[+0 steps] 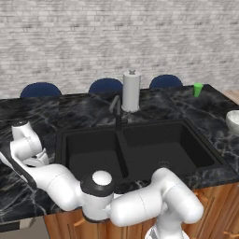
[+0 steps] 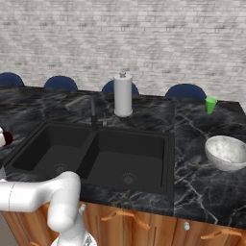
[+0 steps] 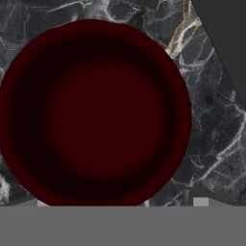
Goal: Pick the mug and place it in the sink. Pick the bowl and place it in the open cabinet and then close the cabinet.
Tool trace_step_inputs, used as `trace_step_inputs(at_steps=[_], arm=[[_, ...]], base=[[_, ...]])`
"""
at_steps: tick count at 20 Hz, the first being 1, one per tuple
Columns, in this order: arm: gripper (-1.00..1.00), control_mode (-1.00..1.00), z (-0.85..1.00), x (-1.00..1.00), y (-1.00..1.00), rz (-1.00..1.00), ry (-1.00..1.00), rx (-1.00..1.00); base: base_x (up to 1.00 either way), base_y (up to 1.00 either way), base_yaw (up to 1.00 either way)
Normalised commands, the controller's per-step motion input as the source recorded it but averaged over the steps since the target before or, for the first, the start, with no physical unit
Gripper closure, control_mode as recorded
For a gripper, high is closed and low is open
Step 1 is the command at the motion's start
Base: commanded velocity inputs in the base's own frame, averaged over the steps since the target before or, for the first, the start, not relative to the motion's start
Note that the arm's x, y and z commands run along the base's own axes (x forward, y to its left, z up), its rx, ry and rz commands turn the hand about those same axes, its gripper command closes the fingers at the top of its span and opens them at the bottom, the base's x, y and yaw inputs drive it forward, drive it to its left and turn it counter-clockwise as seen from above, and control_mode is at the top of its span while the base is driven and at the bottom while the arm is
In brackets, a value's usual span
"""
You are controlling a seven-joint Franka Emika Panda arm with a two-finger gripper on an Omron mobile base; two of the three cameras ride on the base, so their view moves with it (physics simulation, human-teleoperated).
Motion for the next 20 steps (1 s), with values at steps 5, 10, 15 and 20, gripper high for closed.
trace_step_inputs(at_steps=[5,10,15,20], arm=[[1.00,-1.00,-0.02,-0.04,-0.35,-0.10,0.00,0.00],[1.00,-1.00,-0.24,-0.10,-0.81,-0.05,0.00,0.01],[1.00,-1.00,-0.05,-0.07,-0.67,-0.04,-0.01,0.00],[1.00,-1.00,0.32,-0.26,-0.61,-0.05,-0.11,0.00]], base=[[0.00,0.00,0.00],[0.00,0.00,0.00],[0.00,0.00,0.00],[0.00,0.00,0.00]])
